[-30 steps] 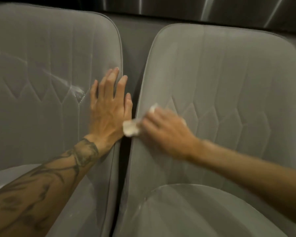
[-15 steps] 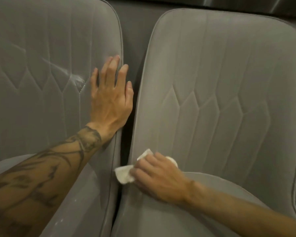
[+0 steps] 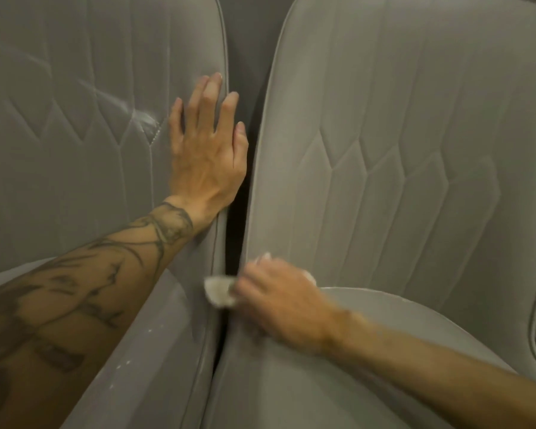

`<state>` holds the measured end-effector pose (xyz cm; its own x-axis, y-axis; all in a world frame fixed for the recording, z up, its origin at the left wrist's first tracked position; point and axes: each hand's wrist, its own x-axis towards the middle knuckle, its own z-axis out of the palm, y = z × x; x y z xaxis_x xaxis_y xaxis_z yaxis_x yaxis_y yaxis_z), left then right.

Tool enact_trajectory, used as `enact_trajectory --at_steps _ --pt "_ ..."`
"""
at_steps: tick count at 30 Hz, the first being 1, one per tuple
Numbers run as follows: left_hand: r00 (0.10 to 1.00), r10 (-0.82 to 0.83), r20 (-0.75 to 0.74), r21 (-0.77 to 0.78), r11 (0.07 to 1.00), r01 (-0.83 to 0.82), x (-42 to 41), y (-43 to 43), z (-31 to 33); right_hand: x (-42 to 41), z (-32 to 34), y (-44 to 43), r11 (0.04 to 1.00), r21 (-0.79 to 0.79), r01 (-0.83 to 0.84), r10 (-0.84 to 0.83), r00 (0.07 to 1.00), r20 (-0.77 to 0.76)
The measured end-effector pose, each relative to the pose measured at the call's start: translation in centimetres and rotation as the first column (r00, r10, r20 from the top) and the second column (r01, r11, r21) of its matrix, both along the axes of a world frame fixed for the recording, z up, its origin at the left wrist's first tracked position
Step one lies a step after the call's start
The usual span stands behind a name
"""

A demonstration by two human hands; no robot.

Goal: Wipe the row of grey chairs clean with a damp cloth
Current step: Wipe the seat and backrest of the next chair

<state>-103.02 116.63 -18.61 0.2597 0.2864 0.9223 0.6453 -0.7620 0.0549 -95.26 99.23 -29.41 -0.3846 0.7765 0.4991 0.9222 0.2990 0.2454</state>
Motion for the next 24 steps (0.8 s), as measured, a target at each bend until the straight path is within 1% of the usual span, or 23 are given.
enact_trajectory --at_steps 2,3,4,6,8,9,10,12,13,14,15,16,18,19,20,21,22,24 --pt "1.0 0.007 -0.014 -0.003 1.0 -0.007 0.1 0.0 0.0 1.1 2.8 1.2 0.978 0.169 0.125 -0.11 0.989 -0.097" --pt "1.0 0.013 -0.016 -0.001 1.0 -0.013 0.1 0.1 0.0 1.1 3.6 1.5 0.964 0.203 0.174 -0.146 0.978 -0.148" --pt "1.0 0.016 -0.015 0.003 1.0 -0.016 0.1 0.1 0.0 0.6 3.5 1.2 0.967 0.177 0.181 -0.15 0.973 -0.177" --pt "1.0 0.015 -0.01 -0.001 1.0 -0.015 0.1 0.0 -0.1 -0.9 1.1 -0.6 0.996 -0.011 0.089 -0.09 0.976 -0.198" --pt "0.999 0.011 -0.031 -0.017 1.0 -0.011 -0.1 -0.2 0.0 -1.9 -1.2 -3.3 0.974 -0.224 0.028 -0.082 0.968 -0.235" --pt "0.999 0.011 -0.049 -0.016 1.0 -0.012 -0.3 -0.4 0.0 -1.7 -1.9 -4.6 0.96 -0.275 0.043 -0.122 0.953 -0.277" --pt "0.998 0.006 -0.068 -0.01 1.0 -0.007 -0.5 -0.7 -0.2 -1.0 -2.1 -5.7 0.953 -0.287 0.095 -0.191 0.925 -0.33" --pt "0.995 -0.041 -0.096 -0.002 0.999 0.041 -1.0 -1.5 -0.8 0.7 -1.8 -8.5 0.928 -0.279 0.248 -0.352 0.83 -0.432" --pt "0.992 -0.074 -0.099 -0.007 0.997 0.074 -1.4 -2.2 -1.4 1.9 -1.7 -10.3 0.903 -0.274 0.331 -0.425 0.781 -0.457" --pt "0.99 -0.104 -0.097 -0.02 0.994 0.103 -1.8 -3.0 -2.2 3.1 -1.7 -12.2 0.862 -0.281 0.422 -0.507 0.734 -0.451" --pt "0.987 -0.13 -0.096 -0.039 0.991 0.127 -2.3 -3.9 -3.2 4.7 -1.8 -14.2 0.793 -0.304 0.528 -0.61 0.681 -0.405" --pt "0.983 -0.152 -0.098 -0.061 0.987 0.147 -2.7 -4.8 -4.1 6.4 -1.7 -16.2 0.698 -0.322 0.64 -0.716 0.61 -0.338" --pt "0.978 -0.18 -0.11 -0.12 0.979 0.166 -3.6 -6.8 -6.0 9.5 -1.3 -19.4 0.444 -0.349 0.825 -0.895 0.395 -0.206" --pt "0.976 -0.18 -0.118 -0.154 0.975 0.161 -4.0 -7.7 -6.9 10.6 -1.1 -20.2 0.348 -0.355 0.868 -0.935 0.293 -0.201" --pt "0.976 -0.177 -0.129 -0.187 0.971 0.152 -4.3 -8.6 -7.7 11.3 -1.1 -20.4 0.288 -0.358 0.888 -0.952 0.225 -0.208" --pt "0.974 -0.179 -0.14 -0.223 0.964 0.146 -4.5 -9.3 -8.4 11.6 -1.2 -20.0 0.251 -0.359 0.899 -0.959 0.181 -0.217" --pt "0.97 -0.188 -0.151 -0.261 0.954 0.144 -4.8 -9.8 -9.0 11.7 -1.5 -19.1 0.235 -0.354 0.905 -0.964 0.172 -0.201" --pt "0.958 -0.232 -0.17 -0.345 0.924 0.163 -5.3 -10.4 -9.8 11.6 -2.3 -16.7 0.255 -0.363 0.896 -0.961 0.193 -0.198"
